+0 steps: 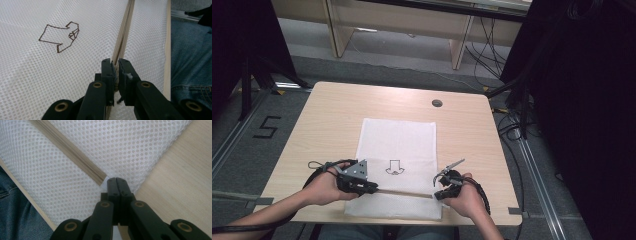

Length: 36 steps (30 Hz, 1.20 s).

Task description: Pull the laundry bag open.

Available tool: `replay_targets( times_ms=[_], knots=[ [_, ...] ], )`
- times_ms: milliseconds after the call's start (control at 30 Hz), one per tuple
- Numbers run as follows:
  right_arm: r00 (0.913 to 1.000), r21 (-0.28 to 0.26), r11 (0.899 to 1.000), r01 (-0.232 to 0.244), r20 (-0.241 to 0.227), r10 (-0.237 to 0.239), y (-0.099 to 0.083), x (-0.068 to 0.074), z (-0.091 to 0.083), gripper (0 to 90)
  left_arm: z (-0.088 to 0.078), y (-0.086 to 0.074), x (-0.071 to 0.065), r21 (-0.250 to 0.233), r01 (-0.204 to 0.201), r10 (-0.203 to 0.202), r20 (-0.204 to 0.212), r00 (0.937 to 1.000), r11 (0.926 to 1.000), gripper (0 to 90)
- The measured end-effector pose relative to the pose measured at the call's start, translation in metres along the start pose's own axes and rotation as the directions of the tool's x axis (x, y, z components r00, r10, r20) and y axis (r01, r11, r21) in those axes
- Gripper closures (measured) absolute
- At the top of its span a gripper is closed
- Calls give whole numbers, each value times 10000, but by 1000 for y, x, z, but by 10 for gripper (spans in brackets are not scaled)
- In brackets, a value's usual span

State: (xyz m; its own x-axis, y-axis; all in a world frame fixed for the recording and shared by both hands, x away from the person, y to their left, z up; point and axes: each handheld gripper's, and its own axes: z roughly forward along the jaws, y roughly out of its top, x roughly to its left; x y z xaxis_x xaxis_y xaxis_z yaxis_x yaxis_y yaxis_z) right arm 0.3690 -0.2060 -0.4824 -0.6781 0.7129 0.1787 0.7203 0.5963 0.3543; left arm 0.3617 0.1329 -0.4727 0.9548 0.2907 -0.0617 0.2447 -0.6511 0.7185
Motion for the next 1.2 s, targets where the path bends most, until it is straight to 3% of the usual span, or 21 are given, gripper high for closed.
replay_targets(
  times_ms=[433, 600, 900, 967, 1000, 1100, 1133, 1200],
  knots=[
    [10000, -12, 10000, -15, 14, 15, 0, 0, 0, 900, -5, -4, 3, 151, -81, 83, -95, 9999, 9999, 828],
    [10000, -6, 10000, 3, 18, -3, 0, -1, 0, 900, -8, -5, 3, -33, 126, -127, -98, 9999, 9999, 828],
    [10000, -16, 10000, 20, 16, -20, 0, -1, 0, 900, -9, -6, 3, 1, 52, -52, -109, 9999, 10000, 828],
    [10000, -28, 10000, 11, 0, -11, 0, -1, 0, 900, -10, -6, 5, 111, -113, 115, -122, 9999, 9999, 828],
    [10000, -30, 10000, 15, 0, -15, 0, -1, 0, 900, -9, -7, 4, 27, 61, -60, -121, 9999, 10000, 828],
    [10000, -21, 10000, 14, -12, -14, 0, -1, 0, 900, -12, -9, 5, 156, -71, 74, -190, 9998, 9999, 828],
    [10000, -30, 10000, 19, -23, -19, 0, -1, 0, 900, -12, -10, 5, 76, 113, -112, -181, 9998, 9999, 828],
    [10000, -35, 10000, 52, -62, -52, 0, -1, 0, 900, -13, -11, 5, 55, 91, -90, -176, 9998, 9999, 828]
  ],
)
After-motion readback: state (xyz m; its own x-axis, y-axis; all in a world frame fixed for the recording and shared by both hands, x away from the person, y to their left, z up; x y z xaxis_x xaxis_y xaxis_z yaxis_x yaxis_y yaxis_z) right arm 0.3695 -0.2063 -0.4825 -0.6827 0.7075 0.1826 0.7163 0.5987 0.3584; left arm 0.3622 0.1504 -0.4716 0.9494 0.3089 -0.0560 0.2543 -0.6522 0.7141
